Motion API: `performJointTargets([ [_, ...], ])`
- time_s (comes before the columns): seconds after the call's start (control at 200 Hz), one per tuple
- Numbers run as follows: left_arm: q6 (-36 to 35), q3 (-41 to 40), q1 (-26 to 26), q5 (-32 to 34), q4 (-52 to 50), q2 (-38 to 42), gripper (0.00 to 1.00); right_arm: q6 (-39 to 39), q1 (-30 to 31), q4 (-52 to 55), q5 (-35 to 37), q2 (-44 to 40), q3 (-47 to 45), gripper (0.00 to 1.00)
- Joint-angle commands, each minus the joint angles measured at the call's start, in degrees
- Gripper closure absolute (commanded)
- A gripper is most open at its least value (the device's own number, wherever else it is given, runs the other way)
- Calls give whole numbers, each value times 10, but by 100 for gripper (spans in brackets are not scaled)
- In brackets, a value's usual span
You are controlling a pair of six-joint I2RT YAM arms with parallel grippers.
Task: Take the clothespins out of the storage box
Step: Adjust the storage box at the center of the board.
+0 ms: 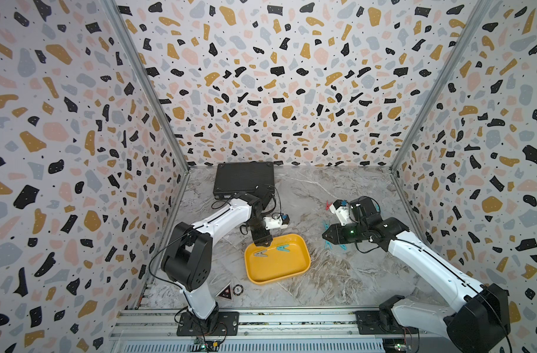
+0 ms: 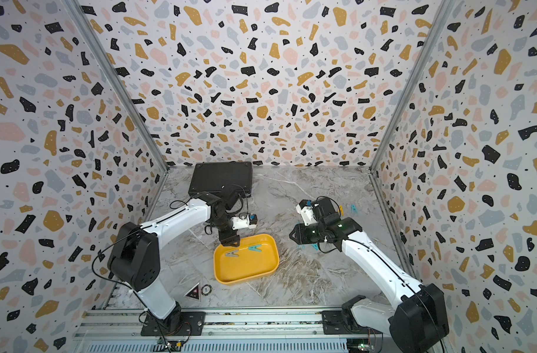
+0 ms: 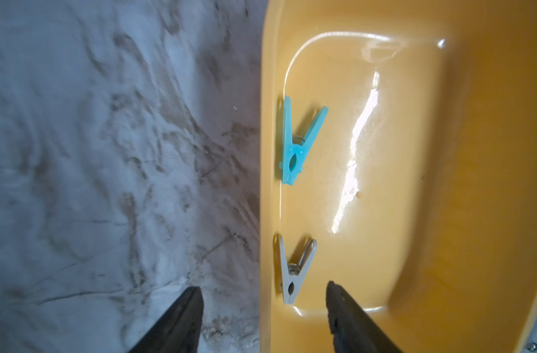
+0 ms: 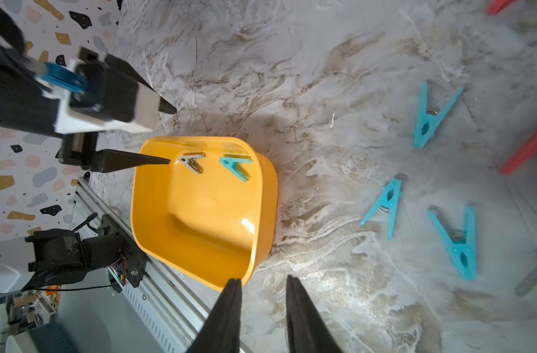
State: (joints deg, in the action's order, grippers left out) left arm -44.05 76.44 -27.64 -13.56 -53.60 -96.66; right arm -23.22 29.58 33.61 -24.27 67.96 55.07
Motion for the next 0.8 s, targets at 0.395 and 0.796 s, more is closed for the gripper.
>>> performJointTargets([
  [0.395, 182, -31, 234, -74, -69, 227, 7, 137, 223, 65, 106, 190, 195, 71],
  [0.796, 307, -163, 351, -69, 52, 228, 0, 179, 311, 93, 114, 414, 355, 75],
])
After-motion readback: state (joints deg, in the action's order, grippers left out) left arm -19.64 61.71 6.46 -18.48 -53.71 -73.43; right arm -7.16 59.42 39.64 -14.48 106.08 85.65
